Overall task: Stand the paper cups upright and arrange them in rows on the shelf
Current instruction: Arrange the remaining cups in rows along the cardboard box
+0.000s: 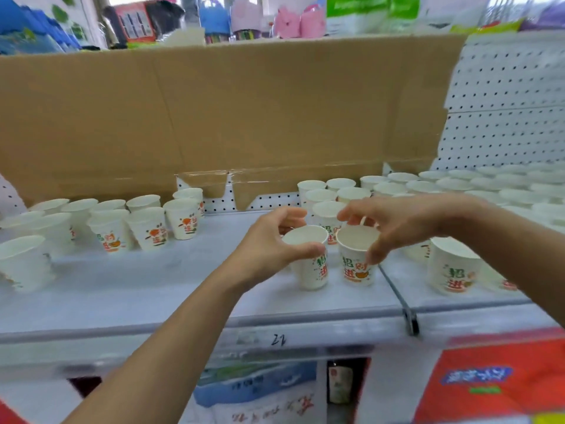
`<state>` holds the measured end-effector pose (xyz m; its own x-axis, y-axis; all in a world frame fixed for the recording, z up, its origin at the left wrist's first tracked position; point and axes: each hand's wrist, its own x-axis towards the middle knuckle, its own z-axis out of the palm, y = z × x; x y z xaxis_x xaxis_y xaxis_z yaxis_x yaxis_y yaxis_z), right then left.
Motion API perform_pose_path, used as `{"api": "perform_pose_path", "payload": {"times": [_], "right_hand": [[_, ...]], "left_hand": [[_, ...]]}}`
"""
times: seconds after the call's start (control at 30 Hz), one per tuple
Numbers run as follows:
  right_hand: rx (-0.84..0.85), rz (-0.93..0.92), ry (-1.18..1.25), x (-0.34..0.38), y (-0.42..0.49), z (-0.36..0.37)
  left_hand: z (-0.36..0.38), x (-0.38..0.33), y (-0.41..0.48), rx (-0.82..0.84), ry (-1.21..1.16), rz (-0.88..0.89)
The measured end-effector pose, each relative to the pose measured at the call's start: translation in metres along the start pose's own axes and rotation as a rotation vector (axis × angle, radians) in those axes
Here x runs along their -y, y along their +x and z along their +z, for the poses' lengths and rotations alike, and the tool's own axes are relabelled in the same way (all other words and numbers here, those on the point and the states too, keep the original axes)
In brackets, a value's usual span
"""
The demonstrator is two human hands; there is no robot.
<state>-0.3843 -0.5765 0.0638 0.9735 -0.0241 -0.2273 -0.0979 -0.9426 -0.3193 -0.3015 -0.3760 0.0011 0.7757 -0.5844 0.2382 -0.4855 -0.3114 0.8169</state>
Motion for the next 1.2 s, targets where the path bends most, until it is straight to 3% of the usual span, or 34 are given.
{"api": "perform_pose_path", "payload": {"times": [0.13, 0.4, 0.73, 1.2], "right_hand": [[-0.042, -0.010, 0.033, -0.010, -0.007, 0.003], [-0.283, -0.024, 0.020, -0.017, -0.005, 0.019], [-0.248, 0.088, 0.045, -0.045, -0.006, -0.004], [-0.248, 0.077, 0.067, -0.055, 0.004, 0.000]], "left_hand": [[0.009, -0.005, 0.004, 0.082, 0.018, 0.008], [0.016, -0.007, 0.001, -0.089, 0.140, -0.015], [0.042, -0.019, 0.026, -0.080, 0.077, -0.027], [0.052, -0.017, 0.038, -0.096, 0.044, -0.037]]}}
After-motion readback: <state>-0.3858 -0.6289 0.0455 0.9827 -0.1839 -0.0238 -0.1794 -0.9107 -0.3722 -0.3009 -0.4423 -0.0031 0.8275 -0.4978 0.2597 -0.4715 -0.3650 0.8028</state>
